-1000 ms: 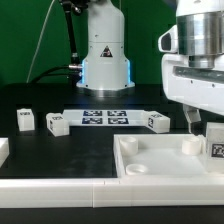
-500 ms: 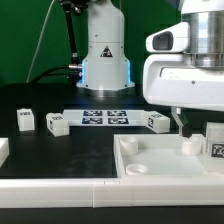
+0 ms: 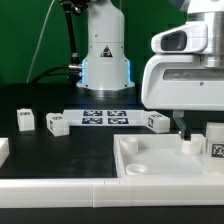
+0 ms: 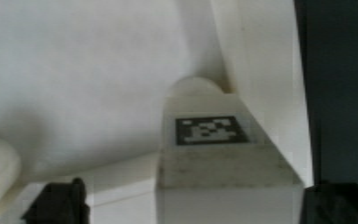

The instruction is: Assemble one leg

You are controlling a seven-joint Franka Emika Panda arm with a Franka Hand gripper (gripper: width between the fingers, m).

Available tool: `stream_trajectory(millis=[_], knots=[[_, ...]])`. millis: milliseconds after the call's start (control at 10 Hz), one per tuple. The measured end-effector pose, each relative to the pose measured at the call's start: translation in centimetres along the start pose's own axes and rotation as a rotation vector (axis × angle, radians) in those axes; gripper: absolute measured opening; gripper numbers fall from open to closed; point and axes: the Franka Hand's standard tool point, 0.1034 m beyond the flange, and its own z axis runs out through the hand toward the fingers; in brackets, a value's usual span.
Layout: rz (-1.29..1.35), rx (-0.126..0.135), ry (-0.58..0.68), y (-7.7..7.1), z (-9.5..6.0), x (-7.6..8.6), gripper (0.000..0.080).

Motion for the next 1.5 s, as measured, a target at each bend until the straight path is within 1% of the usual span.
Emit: stream_trajectory(millis=[100,200,300,400,700,800,900,1400,1500], knots=[[0.009,0.0,-0.001,0.06,0.02,-0.01,0.0517],[0.009,-0.001,-0.001,0.08,0.03,-0.01,0.0517],[0.009,-0.001,-0.001,0.09,0.03,0.0,0.0378],[0.016,-0.001,-0.001,0.1,0.03,0.0,0.029],[0.079,0.002,0.0,0.1,0.05,-0.02,0.029],[0.278,0.011,0.011,0.03,0.05,0.01,0.029],[0.412,0.014,0.02,0.01,0.07,-0.07,0.029],[1.062,0.017,0.025,0.03,0.07,-0.3,0.0291],[1.17,0.023,0.021,0.09,0.08,-0.32,0.0291]])
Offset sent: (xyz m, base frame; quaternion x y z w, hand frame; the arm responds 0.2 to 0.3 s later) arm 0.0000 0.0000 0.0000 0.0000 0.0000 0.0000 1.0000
